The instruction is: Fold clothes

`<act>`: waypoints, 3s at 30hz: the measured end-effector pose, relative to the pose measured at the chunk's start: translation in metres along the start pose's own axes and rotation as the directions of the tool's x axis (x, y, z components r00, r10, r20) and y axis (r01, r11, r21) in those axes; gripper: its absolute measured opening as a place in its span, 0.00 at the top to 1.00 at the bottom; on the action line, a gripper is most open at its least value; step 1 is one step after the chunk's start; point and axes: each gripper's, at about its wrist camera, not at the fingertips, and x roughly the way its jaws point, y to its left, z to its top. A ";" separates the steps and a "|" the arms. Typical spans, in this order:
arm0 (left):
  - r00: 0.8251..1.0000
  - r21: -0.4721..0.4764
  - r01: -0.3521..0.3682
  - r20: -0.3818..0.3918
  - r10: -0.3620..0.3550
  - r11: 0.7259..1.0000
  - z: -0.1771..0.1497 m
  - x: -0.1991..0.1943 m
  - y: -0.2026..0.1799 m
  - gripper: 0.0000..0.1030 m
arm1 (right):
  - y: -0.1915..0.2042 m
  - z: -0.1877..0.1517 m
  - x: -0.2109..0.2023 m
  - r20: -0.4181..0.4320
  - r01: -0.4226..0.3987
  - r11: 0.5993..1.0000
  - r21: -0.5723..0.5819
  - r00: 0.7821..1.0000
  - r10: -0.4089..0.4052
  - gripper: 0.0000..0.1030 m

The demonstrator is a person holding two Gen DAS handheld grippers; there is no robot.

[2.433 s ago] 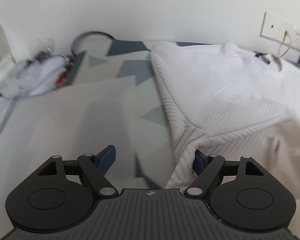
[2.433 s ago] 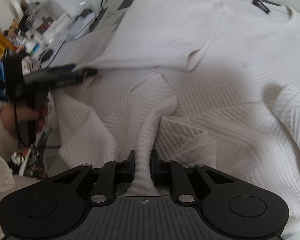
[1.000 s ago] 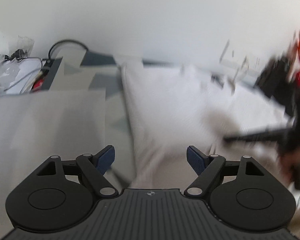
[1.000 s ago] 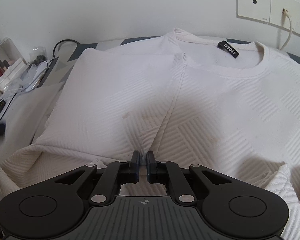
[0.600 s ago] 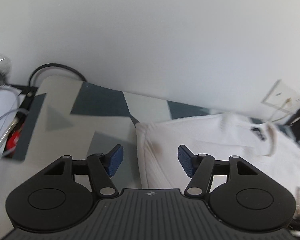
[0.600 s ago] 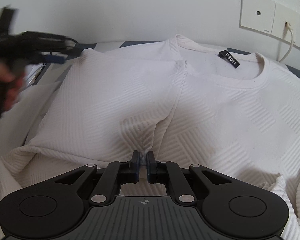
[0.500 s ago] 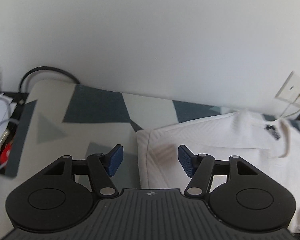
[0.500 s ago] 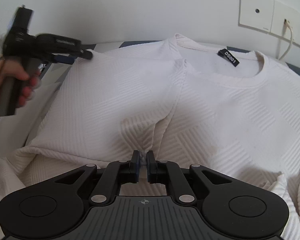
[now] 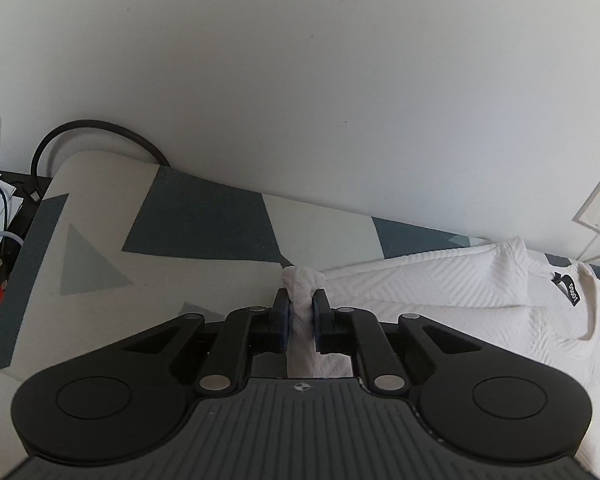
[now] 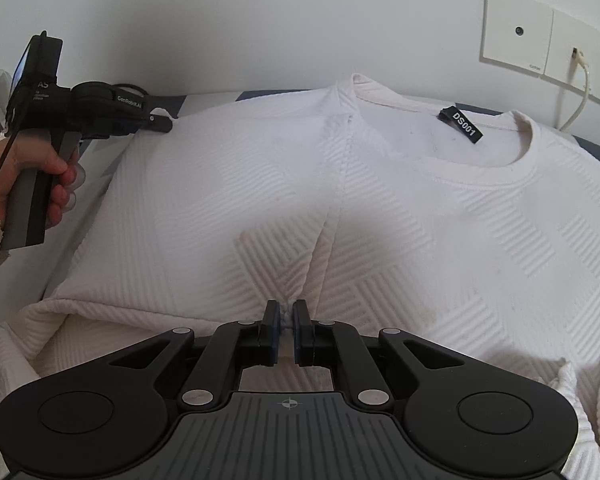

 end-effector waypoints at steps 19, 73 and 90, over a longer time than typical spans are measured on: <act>0.979 0.013 0.201 -0.044 -0.201 0.979 -0.035 -0.120 -0.027 0.25 | -0.109 -0.060 -0.142 0.177 0.136 0.946 0.293 0.965 -0.193 0.38; 0.999 -0.018 -0.002 -0.034 0.002 1.000 -0.249 -0.286 -0.074 0.42 | -0.192 -0.195 -0.196 0.077 0.093 0.954 0.284 0.990 -0.119 0.44; 0.977 0.127 0.129 -0.184 -0.105 0.983 -0.217 -0.168 -0.134 0.31 | -0.190 -0.197 -0.184 0.015 0.172 0.951 0.256 0.983 -0.182 0.34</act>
